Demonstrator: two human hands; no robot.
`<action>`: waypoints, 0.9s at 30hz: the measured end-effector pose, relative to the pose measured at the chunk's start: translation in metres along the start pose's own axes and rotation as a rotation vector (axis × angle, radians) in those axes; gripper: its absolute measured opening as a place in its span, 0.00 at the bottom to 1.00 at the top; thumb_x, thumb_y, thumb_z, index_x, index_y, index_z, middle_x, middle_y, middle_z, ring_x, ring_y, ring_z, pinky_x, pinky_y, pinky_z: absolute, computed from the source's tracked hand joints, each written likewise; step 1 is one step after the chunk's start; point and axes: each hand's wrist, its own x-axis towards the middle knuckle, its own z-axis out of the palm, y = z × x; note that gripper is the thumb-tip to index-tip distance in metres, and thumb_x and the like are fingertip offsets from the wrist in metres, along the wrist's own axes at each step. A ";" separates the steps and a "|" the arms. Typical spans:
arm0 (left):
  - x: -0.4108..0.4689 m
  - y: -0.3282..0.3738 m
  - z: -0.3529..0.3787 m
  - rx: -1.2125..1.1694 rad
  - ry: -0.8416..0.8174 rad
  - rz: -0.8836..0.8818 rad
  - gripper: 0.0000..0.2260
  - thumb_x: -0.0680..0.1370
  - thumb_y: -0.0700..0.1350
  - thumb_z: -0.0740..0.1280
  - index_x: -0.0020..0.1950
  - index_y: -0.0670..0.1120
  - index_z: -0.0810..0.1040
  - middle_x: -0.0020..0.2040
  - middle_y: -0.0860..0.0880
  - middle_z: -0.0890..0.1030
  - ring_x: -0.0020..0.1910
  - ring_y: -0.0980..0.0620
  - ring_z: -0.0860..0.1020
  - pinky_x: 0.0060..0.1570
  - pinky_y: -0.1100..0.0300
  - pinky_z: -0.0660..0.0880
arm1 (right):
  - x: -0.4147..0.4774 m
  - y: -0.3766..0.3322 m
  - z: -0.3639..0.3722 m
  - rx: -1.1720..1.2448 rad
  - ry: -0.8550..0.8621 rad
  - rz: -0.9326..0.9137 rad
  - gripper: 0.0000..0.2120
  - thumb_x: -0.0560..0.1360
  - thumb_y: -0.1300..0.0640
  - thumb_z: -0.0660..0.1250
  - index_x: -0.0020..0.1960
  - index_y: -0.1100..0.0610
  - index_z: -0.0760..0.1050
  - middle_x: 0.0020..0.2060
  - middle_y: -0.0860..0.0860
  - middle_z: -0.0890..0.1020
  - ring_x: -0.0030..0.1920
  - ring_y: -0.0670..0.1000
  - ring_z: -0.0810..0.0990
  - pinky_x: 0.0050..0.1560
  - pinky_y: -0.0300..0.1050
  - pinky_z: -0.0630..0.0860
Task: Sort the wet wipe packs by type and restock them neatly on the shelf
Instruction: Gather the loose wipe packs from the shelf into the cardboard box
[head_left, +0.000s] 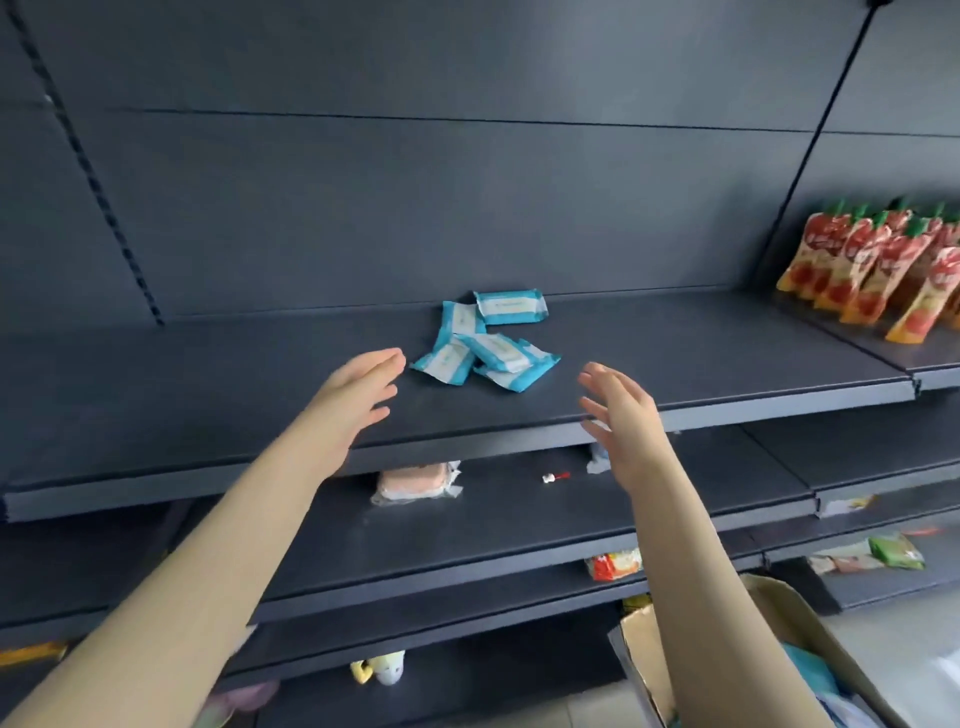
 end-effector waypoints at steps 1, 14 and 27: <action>0.009 0.000 -0.001 0.015 -0.001 -0.003 0.11 0.80 0.54 0.66 0.62 0.58 0.76 0.64 0.55 0.77 0.64 0.53 0.75 0.68 0.52 0.71 | 0.009 -0.002 0.007 -0.013 -0.002 -0.006 0.12 0.80 0.47 0.64 0.62 0.48 0.76 0.58 0.45 0.80 0.61 0.50 0.77 0.61 0.45 0.73; 0.159 -0.015 0.065 0.430 0.101 -0.186 0.24 0.74 0.68 0.64 0.64 0.57 0.75 0.64 0.51 0.70 0.71 0.50 0.64 0.64 0.57 0.64 | 0.221 -0.003 0.049 -0.223 -0.081 0.016 0.11 0.80 0.49 0.65 0.60 0.51 0.77 0.54 0.45 0.79 0.58 0.49 0.75 0.59 0.44 0.72; 0.212 -0.011 0.090 1.039 0.009 -0.218 0.39 0.67 0.75 0.65 0.73 0.58 0.64 0.73 0.55 0.62 0.71 0.46 0.57 0.68 0.49 0.59 | 0.346 0.011 0.080 -0.549 -0.177 0.098 0.21 0.69 0.49 0.79 0.55 0.60 0.81 0.48 0.53 0.84 0.49 0.54 0.83 0.50 0.49 0.80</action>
